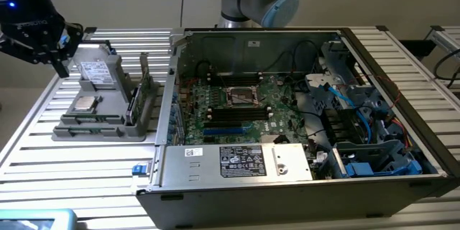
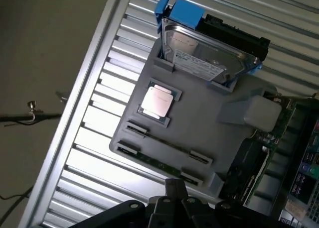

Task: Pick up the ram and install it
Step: 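Pick up the ram and move it above insertion slot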

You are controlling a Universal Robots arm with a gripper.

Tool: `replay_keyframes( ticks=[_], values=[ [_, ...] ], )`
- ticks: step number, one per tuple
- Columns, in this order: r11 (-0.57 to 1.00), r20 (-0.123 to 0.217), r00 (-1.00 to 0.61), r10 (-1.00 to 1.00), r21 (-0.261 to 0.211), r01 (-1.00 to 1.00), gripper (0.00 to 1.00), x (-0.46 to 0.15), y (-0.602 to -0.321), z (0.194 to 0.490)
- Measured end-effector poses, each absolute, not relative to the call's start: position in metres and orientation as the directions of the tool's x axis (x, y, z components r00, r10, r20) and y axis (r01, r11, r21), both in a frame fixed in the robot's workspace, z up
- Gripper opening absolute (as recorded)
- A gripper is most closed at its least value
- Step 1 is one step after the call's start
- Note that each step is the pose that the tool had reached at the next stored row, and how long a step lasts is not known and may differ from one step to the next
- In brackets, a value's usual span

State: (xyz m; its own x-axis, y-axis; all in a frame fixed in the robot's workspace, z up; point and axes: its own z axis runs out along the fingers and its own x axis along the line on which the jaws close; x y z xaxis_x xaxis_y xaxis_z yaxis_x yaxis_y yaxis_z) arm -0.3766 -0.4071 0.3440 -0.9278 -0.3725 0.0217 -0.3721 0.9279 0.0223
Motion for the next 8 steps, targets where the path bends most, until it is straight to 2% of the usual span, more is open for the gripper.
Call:
replay_keyframes(
  ticks=[8],
  values=[
    [0.864,0.021,-0.864,-0.503,0.022,-0.502,0.11,-0.3766,-0.4071,0.3430]
  ],
)
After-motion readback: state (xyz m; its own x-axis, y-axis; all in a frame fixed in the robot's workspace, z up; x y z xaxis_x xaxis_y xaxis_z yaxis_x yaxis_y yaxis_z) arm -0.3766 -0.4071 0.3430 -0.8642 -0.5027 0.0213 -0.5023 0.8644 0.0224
